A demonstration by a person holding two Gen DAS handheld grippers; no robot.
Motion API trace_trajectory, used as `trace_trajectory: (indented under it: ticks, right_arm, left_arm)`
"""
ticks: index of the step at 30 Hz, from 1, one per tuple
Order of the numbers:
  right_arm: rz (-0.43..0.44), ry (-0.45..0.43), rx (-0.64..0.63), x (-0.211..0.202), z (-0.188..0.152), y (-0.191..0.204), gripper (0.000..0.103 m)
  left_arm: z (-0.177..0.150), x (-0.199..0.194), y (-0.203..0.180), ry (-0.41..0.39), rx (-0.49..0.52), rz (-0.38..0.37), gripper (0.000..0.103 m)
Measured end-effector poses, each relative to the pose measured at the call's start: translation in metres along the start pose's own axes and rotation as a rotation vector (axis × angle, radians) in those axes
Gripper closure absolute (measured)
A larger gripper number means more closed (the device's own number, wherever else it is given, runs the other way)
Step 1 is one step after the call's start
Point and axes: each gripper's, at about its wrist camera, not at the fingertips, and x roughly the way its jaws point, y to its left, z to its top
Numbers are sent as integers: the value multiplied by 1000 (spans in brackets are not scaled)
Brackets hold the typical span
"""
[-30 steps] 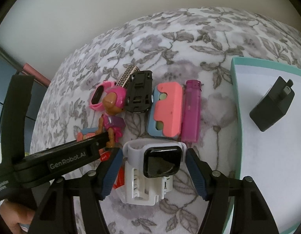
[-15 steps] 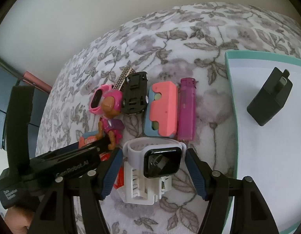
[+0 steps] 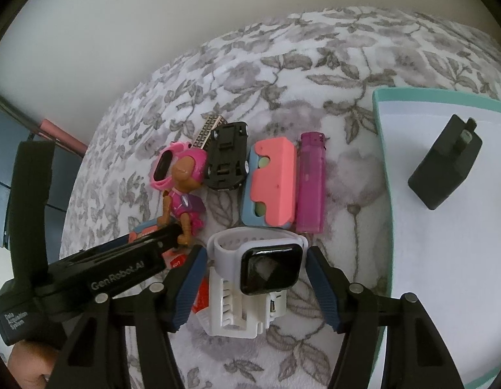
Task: Organize rigid objects
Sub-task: 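Grasp the coral knife box with the left tool while the right tool grasps the white smartwatch, then lift the knife box and smartwatch and carry them over the tray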
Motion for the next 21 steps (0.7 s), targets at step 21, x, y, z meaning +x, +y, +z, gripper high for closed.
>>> trace_trajectory:
  ticks: [21]
  right_arm:
    - [44,-121,36,-58,9,1,40]
  left_arm:
    - [5,-81,4,-220,-60,0,31]
